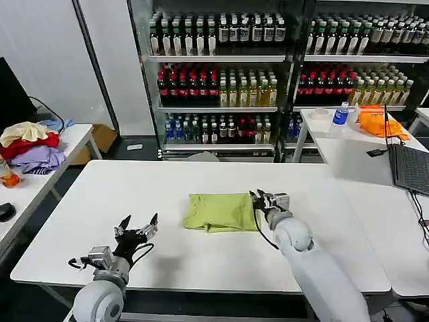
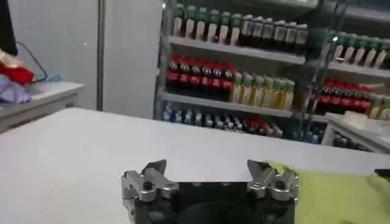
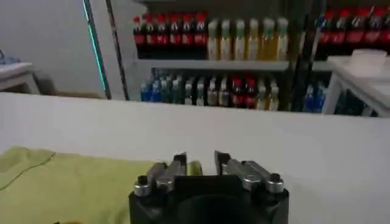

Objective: Fold and organize the clothes.

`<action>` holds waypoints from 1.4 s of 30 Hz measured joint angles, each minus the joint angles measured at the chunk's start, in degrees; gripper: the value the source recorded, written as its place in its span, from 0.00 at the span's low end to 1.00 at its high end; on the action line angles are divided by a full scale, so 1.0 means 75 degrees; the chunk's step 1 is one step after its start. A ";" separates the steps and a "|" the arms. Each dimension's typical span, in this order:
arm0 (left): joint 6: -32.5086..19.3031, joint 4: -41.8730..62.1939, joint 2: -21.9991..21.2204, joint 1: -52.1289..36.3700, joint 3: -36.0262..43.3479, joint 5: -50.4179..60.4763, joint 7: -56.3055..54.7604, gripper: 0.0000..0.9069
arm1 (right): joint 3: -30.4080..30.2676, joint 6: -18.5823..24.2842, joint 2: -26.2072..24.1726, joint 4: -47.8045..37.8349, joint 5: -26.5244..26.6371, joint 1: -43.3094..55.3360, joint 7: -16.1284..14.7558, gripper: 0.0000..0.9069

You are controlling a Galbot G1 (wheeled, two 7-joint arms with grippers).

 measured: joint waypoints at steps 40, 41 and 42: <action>-0.0600 -0.0700 0.0327 0.0354 -0.0106 0.0843 0.0531 1.00 | 0.3334 0.2687 -0.0018 0.4886 -0.2305 -0.5925 0.0255 1.00; -0.0600 -0.0714 0.0331 0.0366 -0.0111 0.0847 0.0532 1.00 | 0.3348 0.2685 -0.0011 0.4929 -0.2330 -0.5974 0.0253 1.00; -0.0600 -0.0731 0.0332 0.0373 -0.0116 0.0853 0.0533 1.00 | 0.3365 0.2682 -0.0001 0.4972 -0.2352 -0.6019 0.0249 1.00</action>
